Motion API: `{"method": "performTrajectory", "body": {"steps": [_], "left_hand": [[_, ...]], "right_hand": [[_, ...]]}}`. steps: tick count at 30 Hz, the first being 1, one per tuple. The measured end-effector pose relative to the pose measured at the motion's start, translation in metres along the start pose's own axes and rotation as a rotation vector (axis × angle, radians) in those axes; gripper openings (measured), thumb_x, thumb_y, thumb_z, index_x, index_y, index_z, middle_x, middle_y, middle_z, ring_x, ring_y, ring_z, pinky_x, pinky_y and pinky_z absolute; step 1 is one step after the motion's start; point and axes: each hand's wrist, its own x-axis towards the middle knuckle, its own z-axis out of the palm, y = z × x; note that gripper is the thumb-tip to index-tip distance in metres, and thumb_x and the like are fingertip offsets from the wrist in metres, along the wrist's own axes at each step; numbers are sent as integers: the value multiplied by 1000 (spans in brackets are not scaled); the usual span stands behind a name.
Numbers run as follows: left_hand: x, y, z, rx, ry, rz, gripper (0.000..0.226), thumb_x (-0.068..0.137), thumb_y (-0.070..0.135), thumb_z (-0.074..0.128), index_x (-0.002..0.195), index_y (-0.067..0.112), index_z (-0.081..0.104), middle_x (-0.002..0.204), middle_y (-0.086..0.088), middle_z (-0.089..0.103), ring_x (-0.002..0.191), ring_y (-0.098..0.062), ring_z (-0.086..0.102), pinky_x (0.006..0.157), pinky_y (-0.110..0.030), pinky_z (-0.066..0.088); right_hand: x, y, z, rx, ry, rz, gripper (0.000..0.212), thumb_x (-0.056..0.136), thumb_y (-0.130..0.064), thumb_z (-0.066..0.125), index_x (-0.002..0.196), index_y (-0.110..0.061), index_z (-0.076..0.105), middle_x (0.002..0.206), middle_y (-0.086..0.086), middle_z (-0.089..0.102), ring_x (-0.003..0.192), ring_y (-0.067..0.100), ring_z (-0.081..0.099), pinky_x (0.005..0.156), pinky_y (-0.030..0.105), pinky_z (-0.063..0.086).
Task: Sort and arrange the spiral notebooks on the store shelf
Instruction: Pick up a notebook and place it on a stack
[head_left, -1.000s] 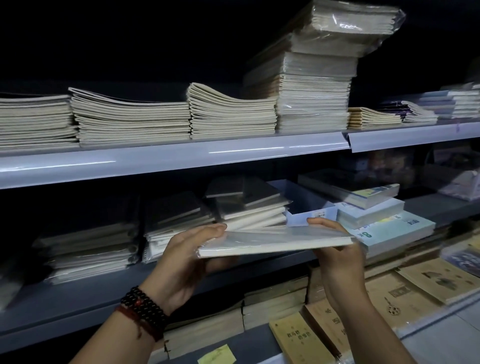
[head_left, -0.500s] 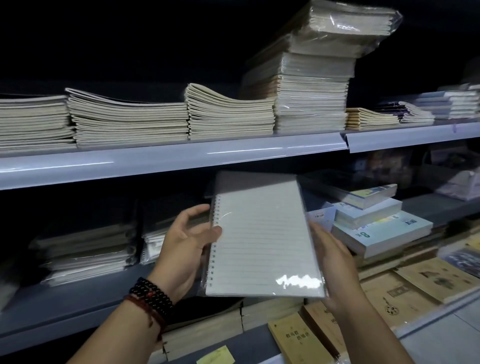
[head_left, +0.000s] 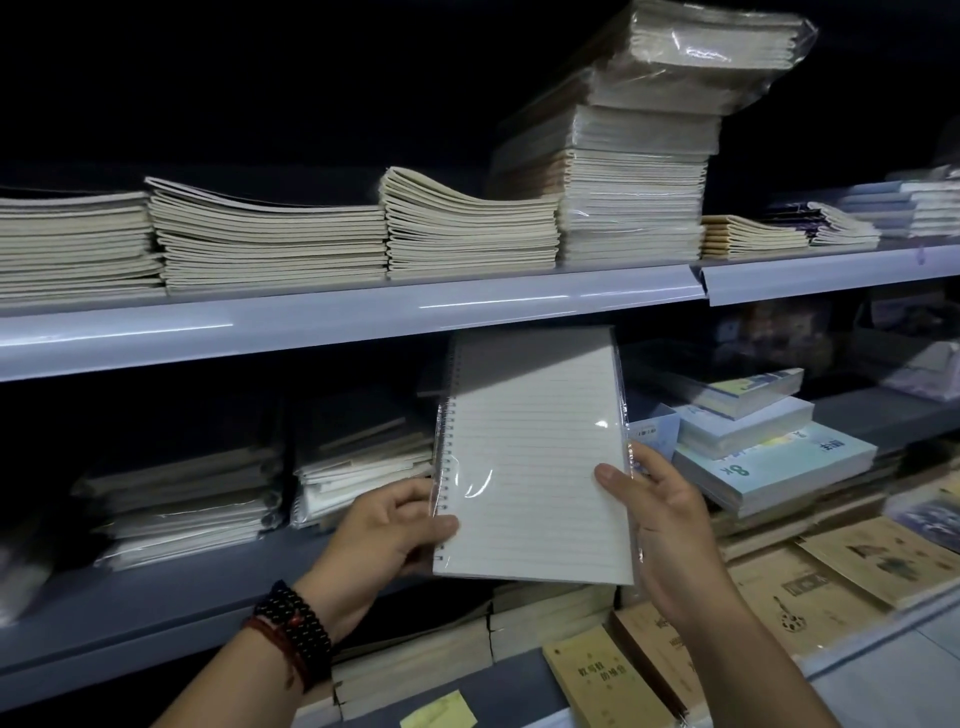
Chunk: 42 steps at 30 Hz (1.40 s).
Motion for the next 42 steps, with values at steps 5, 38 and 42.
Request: {"method": "performTrajectory", "body": {"steps": [5, 38, 42], "left_hand": [[1, -10, -9, 12, 110, 49, 32, 86, -4, 71, 114, 12, 71, 101, -11, 77, 83, -22, 71, 67, -30, 59], [-171, 61, -315, 194, 1027, 169, 20, 75, 13, 88, 92, 11, 78, 83, -5, 77, 65, -8, 63, 63, -24, 49], [-188, 76, -365, 232, 1137, 167, 10, 80, 9, 82, 90, 9, 79, 88, -9, 78, 69, -11, 65, 64, -26, 50]], "right_hand": [[-4, -2, -8, -339, -309, 159, 73, 88, -16, 73, 133, -61, 38, 117, -7, 69, 100, 23, 71, 65, 43, 60], [-49, 102, 365, -202, -465, 62, 29, 76, -17, 87, 89, -8, 64, 77, 7, 63, 39, 18, 54, 49, 33, 44], [-59, 111, 425, -195, -557, 75, 30, 78, -21, 86, 90, -6, 62, 79, 6, 61, 38, 17, 56, 51, 26, 43]]}}
